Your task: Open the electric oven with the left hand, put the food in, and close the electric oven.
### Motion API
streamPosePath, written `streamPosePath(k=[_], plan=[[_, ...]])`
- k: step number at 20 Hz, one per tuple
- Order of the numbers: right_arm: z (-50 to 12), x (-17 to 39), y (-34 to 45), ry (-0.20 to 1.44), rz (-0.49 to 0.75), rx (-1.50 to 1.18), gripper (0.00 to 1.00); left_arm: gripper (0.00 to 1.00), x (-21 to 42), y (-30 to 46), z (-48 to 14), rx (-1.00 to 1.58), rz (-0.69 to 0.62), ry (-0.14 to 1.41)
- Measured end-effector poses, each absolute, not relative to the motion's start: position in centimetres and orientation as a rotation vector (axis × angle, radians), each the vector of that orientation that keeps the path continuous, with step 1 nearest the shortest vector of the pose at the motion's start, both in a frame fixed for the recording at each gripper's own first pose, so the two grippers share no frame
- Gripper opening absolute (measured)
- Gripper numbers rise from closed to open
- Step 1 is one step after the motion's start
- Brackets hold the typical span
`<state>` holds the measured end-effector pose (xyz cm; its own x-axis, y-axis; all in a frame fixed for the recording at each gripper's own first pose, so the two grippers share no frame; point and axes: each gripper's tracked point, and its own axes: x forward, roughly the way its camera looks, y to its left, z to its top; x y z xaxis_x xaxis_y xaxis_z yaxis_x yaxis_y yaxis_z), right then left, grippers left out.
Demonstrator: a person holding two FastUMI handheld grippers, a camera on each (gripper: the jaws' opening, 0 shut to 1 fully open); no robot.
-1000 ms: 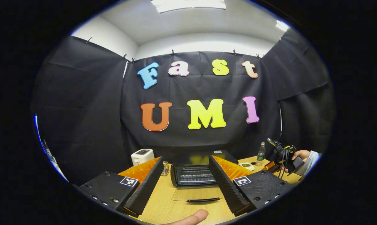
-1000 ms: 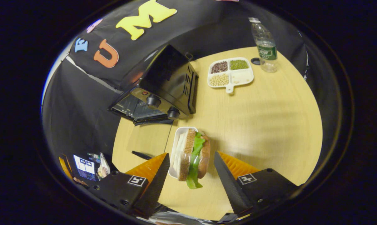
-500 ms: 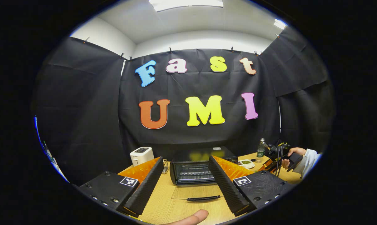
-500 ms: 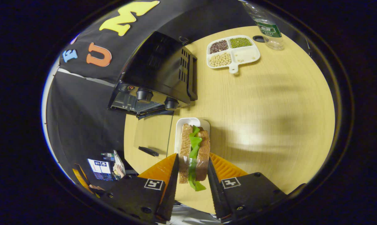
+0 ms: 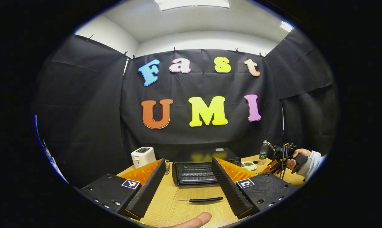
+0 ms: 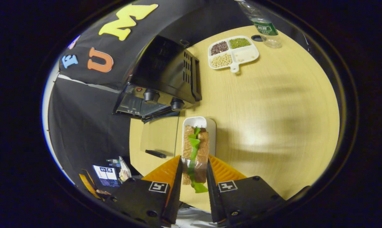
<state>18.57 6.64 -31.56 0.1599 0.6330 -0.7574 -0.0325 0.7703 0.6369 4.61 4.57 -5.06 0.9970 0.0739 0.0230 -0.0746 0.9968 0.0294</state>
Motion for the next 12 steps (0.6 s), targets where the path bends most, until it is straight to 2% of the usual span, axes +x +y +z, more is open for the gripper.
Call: streamPosePath(k=[8,9,12], plan=[[-26.3,15.1,8.5,1.16,0.479,0.616,0.4,0.95,3.0,5.6,-5.7,-0.002,0.054,-0.024],[-25.6,14.6,9.0,1.134,0.483,0.626,0.35,0.95,2.8,5.9,-5.9,-0.012,0.05,-0.024],[-23.8,13.2,11.4,1.059,0.499,0.682,0.35,0.95,2.2,7.0,-6.3,-0.027,0.052,-0.021]])
